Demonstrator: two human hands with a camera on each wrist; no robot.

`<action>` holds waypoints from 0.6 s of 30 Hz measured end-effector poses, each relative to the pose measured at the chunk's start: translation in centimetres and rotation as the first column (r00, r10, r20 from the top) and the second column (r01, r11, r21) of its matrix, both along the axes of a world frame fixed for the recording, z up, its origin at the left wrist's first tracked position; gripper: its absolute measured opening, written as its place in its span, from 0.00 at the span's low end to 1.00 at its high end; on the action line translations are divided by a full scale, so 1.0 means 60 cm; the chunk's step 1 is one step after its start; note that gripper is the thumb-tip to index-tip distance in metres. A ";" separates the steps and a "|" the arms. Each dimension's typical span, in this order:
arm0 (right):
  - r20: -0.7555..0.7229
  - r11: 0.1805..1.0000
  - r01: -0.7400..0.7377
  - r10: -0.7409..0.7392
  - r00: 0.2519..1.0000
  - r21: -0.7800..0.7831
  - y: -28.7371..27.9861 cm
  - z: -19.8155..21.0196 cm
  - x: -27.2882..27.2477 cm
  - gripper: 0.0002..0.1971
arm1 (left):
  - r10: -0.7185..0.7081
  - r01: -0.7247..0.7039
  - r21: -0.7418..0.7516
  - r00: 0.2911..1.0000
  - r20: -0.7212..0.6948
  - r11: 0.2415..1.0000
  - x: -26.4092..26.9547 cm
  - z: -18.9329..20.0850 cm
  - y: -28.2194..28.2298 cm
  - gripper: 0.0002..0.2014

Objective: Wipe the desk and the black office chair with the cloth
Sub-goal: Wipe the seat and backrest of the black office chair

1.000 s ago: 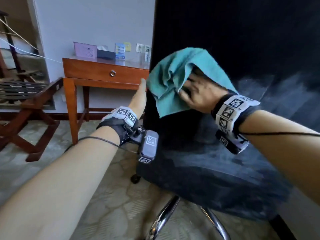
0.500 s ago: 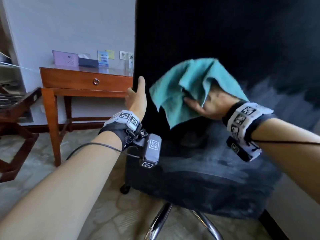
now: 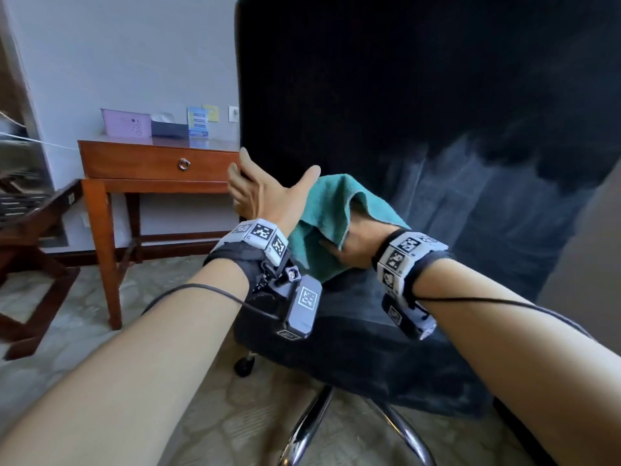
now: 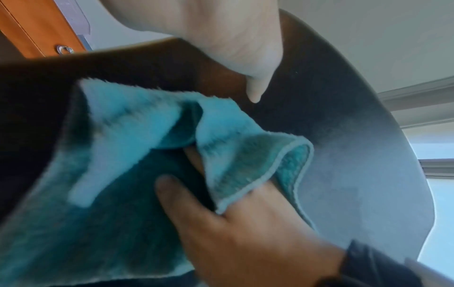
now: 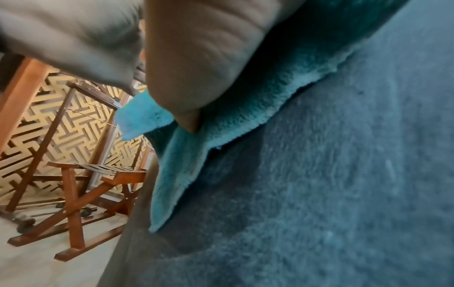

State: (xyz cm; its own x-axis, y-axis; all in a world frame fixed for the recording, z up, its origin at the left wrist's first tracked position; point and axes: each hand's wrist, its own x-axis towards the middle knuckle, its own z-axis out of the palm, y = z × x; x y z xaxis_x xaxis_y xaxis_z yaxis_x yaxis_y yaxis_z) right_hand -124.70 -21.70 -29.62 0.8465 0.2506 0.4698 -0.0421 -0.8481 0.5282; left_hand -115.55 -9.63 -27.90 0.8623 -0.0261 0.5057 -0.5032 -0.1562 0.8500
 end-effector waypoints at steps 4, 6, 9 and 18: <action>-0.052 0.990 0.089 -0.095 0.994 -0.111 -0.009 0.033 -0.030 0.19 | -0.017 0.017 -0.010 1.000 0.017 1.000 -0.012 0.023 -0.015 0.53; 0.107 0.996 0.083 -0.081 0.991 -0.014 -0.040 0.094 -0.068 0.26 | -0.005 0.005 -0.047 1.000 0.005 0.999 -0.002 0.036 -0.021 0.49; 0.407 0.992 0.123 -0.107 0.907 -0.013 -0.064 0.152 -0.113 0.21 | 0.054 -0.051 -0.079 0.998 0.027 0.996 -0.001 0.045 -0.036 0.44; 0.059 0.974 -0.086 0.100 0.993 -0.210 -0.071 -0.041 -0.061 0.25 | -0.029 0.019 0.041 0.964 0.264 0.999 -0.024 -0.006 -0.045 0.44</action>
